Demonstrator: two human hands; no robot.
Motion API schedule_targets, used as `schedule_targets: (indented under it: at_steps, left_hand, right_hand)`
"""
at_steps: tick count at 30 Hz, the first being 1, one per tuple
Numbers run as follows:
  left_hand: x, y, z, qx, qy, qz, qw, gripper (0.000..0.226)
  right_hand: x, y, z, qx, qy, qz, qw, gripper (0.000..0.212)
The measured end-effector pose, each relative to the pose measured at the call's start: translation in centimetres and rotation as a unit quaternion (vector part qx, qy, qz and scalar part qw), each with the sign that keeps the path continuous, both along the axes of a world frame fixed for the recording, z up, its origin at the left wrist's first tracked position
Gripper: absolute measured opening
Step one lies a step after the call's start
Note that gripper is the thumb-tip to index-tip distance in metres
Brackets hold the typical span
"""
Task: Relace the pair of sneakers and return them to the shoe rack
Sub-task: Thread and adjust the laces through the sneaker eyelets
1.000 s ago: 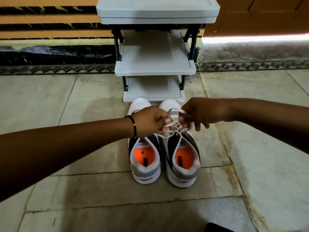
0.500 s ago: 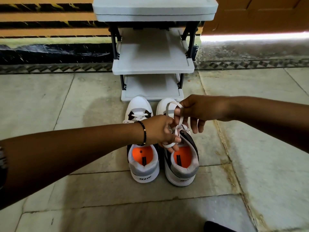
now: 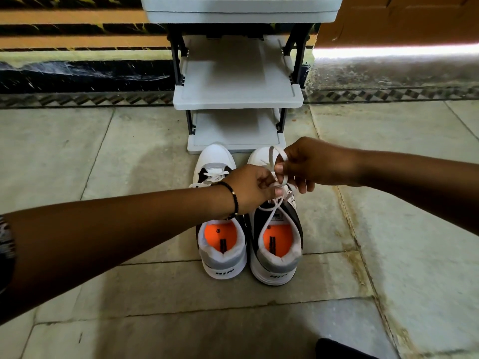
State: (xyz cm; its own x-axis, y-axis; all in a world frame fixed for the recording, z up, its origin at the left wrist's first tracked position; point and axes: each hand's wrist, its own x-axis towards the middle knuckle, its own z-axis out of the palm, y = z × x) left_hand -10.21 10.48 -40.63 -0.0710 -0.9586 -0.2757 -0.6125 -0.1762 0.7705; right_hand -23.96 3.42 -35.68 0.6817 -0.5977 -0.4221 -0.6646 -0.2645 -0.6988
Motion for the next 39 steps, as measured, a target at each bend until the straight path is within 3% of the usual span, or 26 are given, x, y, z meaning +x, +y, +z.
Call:
schedule_targets:
  at_steps: [9, 15, 21, 27, 29, 33, 37, 39]
  left_hand:
    - [-1.2, 0.3, 0.0, 0.069, 0.098, 0.098, 0.988, 0.023]
    - [-1.7, 0.1, 0.7, 0.111, 0.240, 0.159, 0.951, 0.012]
    - [-0.8, 0.2, 1.6, 0.191, 0.292, 0.203, 0.915, 0.019]
    - [1.4, -0.7, 2.3, 0.146, 0.370, 0.251, 0.882, 0.026]
    - [2.4, -1.1, 2.4, 0.096, 0.320, 0.257, 0.907, 0.029]
    - [5.2, -1.7, 1.7, 0.036, 0.129, 0.229, 0.964, 0.031]
    - [6.7, -1.5, 0.3, 0.068, 0.024, 0.199, 0.977, 0.027]
    - [6.3, -1.5, -0.8, 0.086, -0.058, 0.148, 0.984, 0.013]
  right_hand:
    - [-0.1, -0.3, 0.0, -0.004, -0.021, -0.001, 1.000, 0.031]
    - [-0.3, -0.5, 0.0, -0.005, -0.018, -0.003, 1.000, 0.030]
    - [-0.5, -0.6, 0.1, -0.015, -0.028, -0.016, 0.999, 0.029]
    - [-1.0, -0.9, 0.1, -0.072, 0.030, -0.044, 0.996, 0.037]
    - [-1.3, -1.2, 0.1, -0.088, 0.065, -0.053, 0.993, 0.039]
    - [-2.0, -1.5, -0.4, -0.069, 0.189, -0.049, 0.978, 0.041]
    - [-2.8, -1.3, -1.8, -0.037, 0.279, -0.044, 0.959, 0.043]
    - [-3.2, -1.0, -2.5, -0.123, 0.280, -0.036, 0.952, 0.046]
